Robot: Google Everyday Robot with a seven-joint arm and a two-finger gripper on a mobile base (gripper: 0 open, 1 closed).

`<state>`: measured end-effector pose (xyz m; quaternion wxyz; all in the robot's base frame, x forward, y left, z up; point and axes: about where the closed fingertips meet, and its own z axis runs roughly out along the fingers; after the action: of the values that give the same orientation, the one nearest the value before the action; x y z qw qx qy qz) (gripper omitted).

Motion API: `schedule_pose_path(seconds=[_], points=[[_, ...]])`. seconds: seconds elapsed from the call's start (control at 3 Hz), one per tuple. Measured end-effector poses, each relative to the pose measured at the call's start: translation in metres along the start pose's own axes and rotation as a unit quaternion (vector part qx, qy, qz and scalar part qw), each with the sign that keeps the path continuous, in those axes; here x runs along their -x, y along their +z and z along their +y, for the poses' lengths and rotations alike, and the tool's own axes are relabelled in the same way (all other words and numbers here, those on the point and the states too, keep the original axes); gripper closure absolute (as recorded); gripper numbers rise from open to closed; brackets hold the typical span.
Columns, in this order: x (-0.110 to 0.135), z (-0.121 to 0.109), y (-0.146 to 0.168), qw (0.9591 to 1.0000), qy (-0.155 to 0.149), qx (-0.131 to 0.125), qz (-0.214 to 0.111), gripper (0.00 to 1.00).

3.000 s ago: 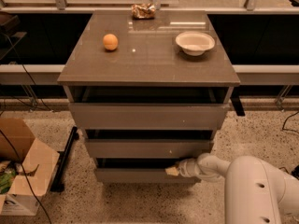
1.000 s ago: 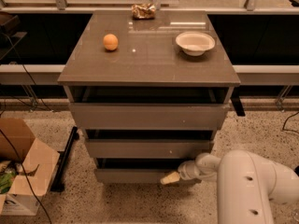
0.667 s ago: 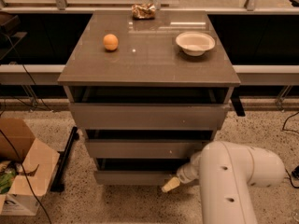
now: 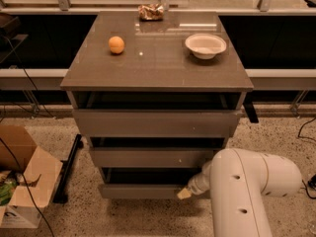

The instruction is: Open bottom drawer

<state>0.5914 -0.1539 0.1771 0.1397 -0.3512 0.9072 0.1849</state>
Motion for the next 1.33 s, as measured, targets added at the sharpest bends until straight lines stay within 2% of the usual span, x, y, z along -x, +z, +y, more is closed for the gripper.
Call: schedule_pose_path(seconds=[0.33, 0.67, 1.0, 1.33], points=[[0.0009, 0.0006, -0.0022, 1.0, 0.0, 0.0, 0.0, 0.38], [0.0011, 0.0007, -0.0025, 1.0, 0.0, 0.0, 0.0, 0.15], [0.0002, 0.0023, -0.0008, 1.0, 0.0, 0.002, 0.001, 0.0], [-0.0014, 0.004, -0.0013, 1.0, -0.001, 0.002, 0.002, 0.0]])
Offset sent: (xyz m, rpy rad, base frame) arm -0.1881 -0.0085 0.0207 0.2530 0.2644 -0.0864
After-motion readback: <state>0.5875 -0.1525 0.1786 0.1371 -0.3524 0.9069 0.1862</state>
